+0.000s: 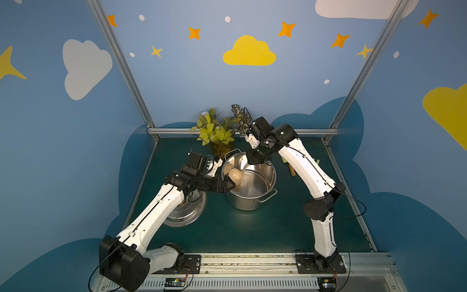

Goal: Stir the soup with a spoon
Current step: Stir the soup in the pan with a stick.

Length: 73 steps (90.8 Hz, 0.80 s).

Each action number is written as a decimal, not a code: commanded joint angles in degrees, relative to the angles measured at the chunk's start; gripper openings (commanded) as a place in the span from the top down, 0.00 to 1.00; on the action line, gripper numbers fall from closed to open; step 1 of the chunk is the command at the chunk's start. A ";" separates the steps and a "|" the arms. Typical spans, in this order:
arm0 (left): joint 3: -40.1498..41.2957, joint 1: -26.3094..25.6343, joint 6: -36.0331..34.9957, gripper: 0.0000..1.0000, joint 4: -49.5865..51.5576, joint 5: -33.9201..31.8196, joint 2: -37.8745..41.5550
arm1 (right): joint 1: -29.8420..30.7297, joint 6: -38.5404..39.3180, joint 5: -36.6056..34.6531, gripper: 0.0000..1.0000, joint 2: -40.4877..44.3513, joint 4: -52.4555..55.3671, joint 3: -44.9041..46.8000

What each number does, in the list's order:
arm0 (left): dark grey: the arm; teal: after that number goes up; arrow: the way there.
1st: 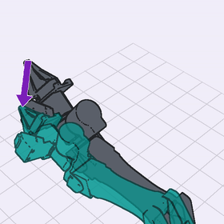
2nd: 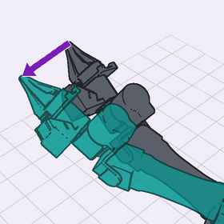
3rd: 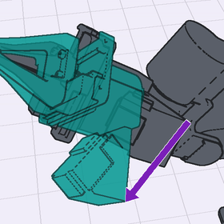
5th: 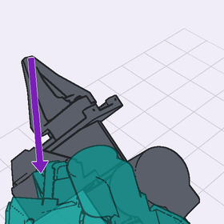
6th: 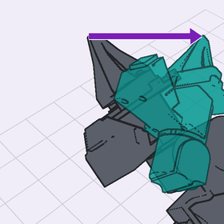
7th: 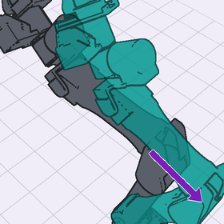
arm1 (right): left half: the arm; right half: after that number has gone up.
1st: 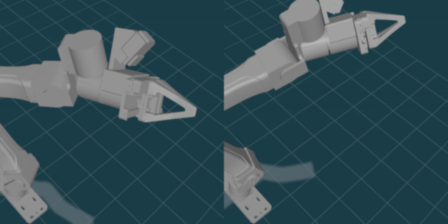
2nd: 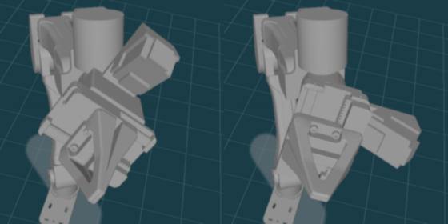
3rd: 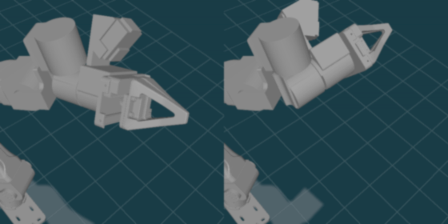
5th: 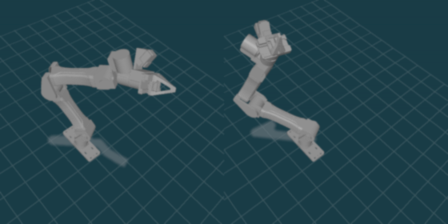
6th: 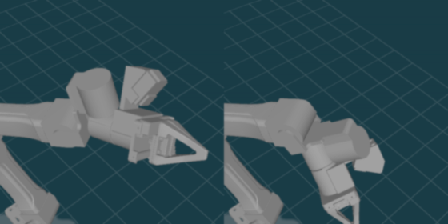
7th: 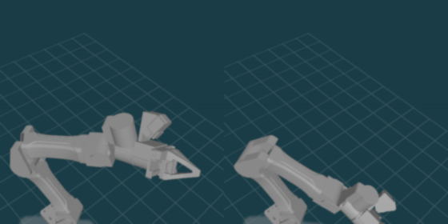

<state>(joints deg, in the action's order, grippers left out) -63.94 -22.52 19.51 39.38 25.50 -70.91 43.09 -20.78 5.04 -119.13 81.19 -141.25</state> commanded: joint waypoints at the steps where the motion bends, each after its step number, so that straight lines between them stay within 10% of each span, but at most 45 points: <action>1: 0.62 -0.15 -0.12 0.00 -0.31 0.10 0.77 | 1.55 -0.29 1.50 1.00 0.95 1.26 -1.40; 73: 0.36 -0.32 -0.33 0.00 0.03 -0.13 1.03 | -3.61 0.56 -10.31 1.00 12.38 8.91 13.31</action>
<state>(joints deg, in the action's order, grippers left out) -63.94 -22.63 19.68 39.38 25.47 -70.87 40.73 -20.56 -3.40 -105.91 90.76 -126.98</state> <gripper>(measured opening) 0.998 0.131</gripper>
